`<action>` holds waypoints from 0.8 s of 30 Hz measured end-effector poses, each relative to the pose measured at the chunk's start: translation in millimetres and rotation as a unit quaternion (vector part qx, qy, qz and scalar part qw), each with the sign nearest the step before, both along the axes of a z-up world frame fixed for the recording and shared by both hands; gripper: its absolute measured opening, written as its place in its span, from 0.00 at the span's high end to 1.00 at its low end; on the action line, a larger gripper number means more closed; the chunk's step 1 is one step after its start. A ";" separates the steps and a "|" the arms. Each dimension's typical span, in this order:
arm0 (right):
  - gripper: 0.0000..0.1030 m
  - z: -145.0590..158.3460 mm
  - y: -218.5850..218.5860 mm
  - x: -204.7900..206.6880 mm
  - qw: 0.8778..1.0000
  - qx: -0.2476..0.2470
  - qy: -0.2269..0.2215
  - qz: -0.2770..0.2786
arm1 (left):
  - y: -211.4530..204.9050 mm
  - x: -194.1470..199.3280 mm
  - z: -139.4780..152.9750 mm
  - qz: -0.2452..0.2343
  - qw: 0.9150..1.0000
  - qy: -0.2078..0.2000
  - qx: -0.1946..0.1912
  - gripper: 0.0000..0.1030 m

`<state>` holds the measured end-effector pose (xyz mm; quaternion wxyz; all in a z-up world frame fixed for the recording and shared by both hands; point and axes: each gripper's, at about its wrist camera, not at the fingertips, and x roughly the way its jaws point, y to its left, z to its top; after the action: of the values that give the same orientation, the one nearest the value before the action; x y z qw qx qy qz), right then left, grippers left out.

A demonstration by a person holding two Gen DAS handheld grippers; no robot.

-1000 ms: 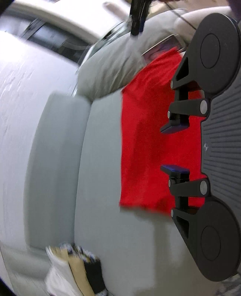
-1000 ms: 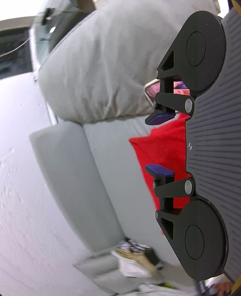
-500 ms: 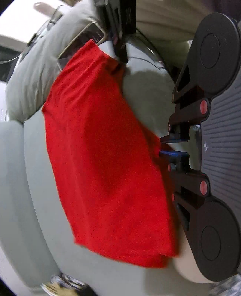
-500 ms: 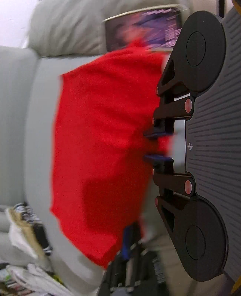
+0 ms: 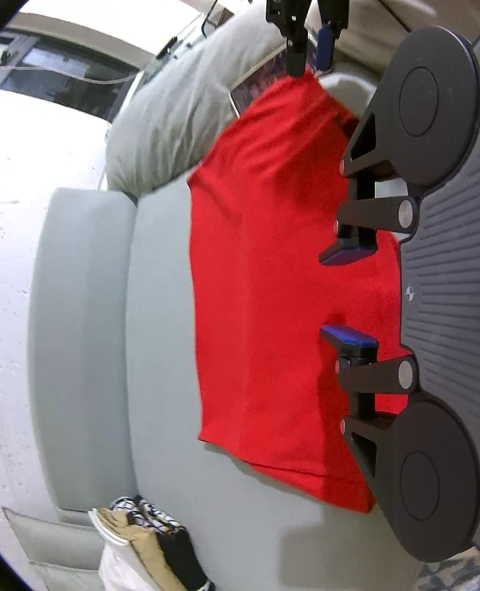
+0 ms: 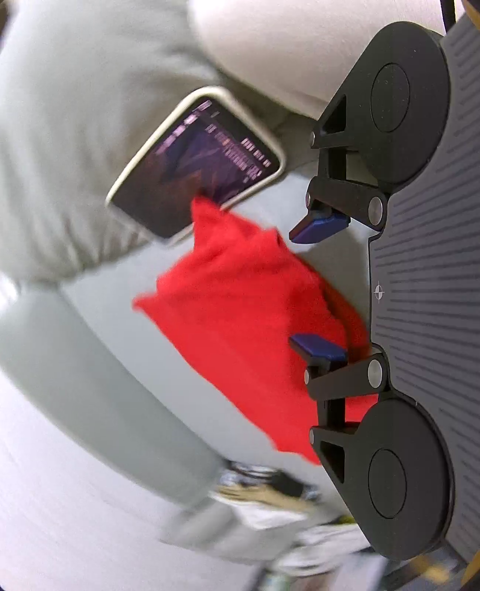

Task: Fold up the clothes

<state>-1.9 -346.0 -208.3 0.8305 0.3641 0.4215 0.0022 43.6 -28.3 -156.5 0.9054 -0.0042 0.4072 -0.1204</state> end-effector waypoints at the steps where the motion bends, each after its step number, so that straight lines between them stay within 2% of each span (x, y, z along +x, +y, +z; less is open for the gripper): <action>1: 0.42 -6.8 -2.3 2.3 1.000 0.012 0.006 -0.016 | 0.0 2.6 -4.7 0.002 1.000 0.008 0.003 0.69; 4: 0.42 -18.3 0.1 8.0 0.999 0.006 0.002 -0.031 | 8.2 2.2 -12.6 0.006 0.999 0.037 0.002 0.70; 9: 0.39 -31.8 11.5 24.6 0.997 -0.063 -0.008 -0.037 | 14.8 2.4 -16.4 0.005 0.999 0.039 -0.010 0.69; 14: 0.33 -41.4 11.2 30.2 0.995 -0.078 -0.028 -0.053 | 15.7 3.6 -20.1 0.004 0.999 0.040 -0.017 0.68; 17: 0.33 -46.4 11.7 30.3 0.992 -0.093 -0.054 -0.065 | 16.9 4.5 -21.0 0.001 0.999 0.039 -0.022 0.68; 21: 0.46 -48.3 20.6 30.7 0.985 -0.141 -0.077 -0.058 | 19.2 3.9 -22.1 0.000 0.999 0.039 -0.029 0.69; 23: 0.56 -46.1 23.2 28.6 0.983 -0.154 -0.086 -0.052 | 15.5 3.9 -21.3 -0.009 0.999 0.038 -0.016 0.69; 24: 0.80 -43.1 25.2 28.5 0.983 -0.153 -0.095 -0.038 | 13.7 3.9 -20.9 -0.013 0.999 0.038 -0.010 0.69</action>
<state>26.7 -320.8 -251.4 0.9121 0.2468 0.3219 -0.0593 47.5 -14.7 -177.4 0.8874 -0.0119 0.4403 -0.1363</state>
